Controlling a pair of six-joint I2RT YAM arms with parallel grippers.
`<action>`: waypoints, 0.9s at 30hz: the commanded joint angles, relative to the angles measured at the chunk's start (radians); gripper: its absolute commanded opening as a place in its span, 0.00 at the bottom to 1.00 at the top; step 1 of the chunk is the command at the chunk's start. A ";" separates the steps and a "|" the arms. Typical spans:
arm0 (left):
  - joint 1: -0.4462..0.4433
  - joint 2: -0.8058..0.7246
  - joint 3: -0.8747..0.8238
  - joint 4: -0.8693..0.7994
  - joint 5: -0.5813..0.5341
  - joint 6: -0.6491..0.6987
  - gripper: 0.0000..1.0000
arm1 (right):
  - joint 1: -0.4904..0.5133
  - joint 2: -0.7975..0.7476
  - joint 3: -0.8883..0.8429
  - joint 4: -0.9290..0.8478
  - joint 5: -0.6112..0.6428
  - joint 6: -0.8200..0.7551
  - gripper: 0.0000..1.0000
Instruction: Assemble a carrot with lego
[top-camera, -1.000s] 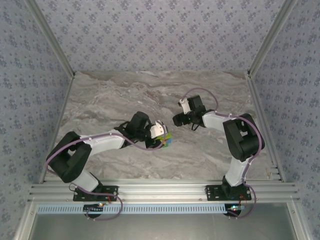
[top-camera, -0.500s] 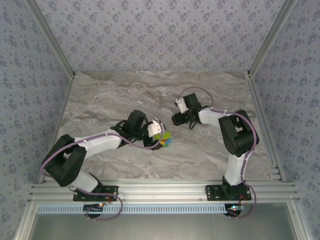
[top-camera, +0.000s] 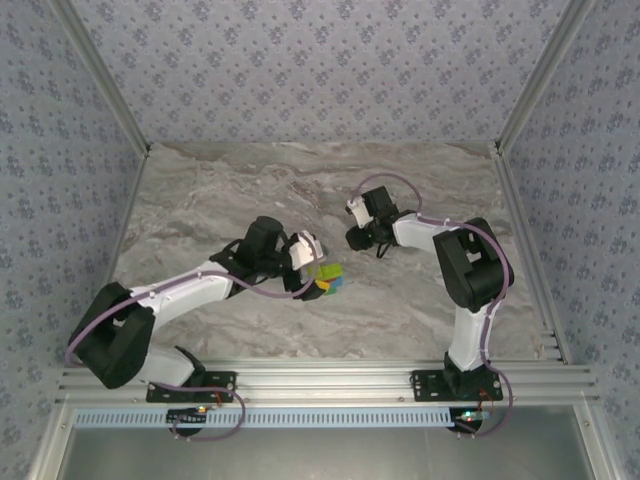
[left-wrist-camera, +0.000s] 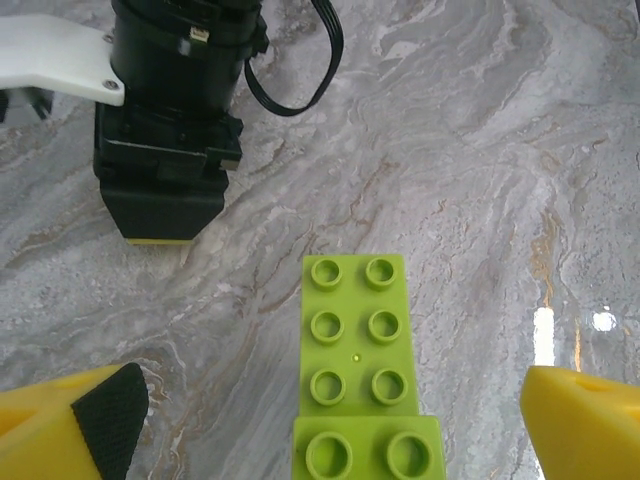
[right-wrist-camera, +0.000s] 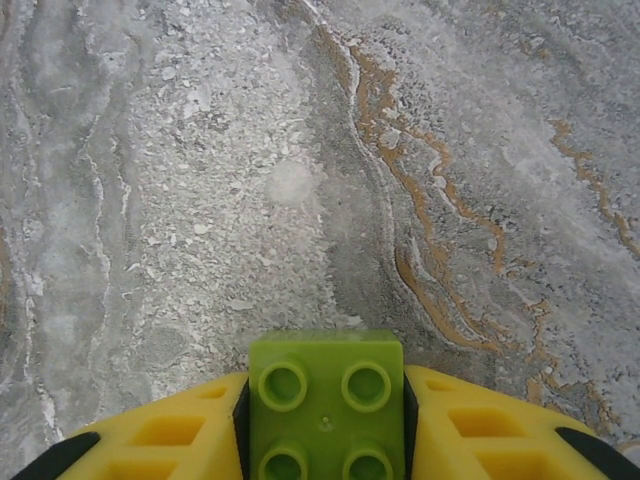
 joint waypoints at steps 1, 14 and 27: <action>0.007 -0.056 -0.025 0.002 0.020 -0.022 0.97 | 0.006 0.013 0.018 -0.046 -0.001 -0.004 0.37; 0.009 -0.301 -0.041 -0.073 0.004 -0.129 0.97 | -0.002 -0.190 -0.004 -0.092 -0.021 0.002 0.34; 0.008 -0.322 0.110 -0.160 0.214 -0.342 0.97 | -0.038 -0.371 0.377 -0.742 -0.605 -0.052 0.32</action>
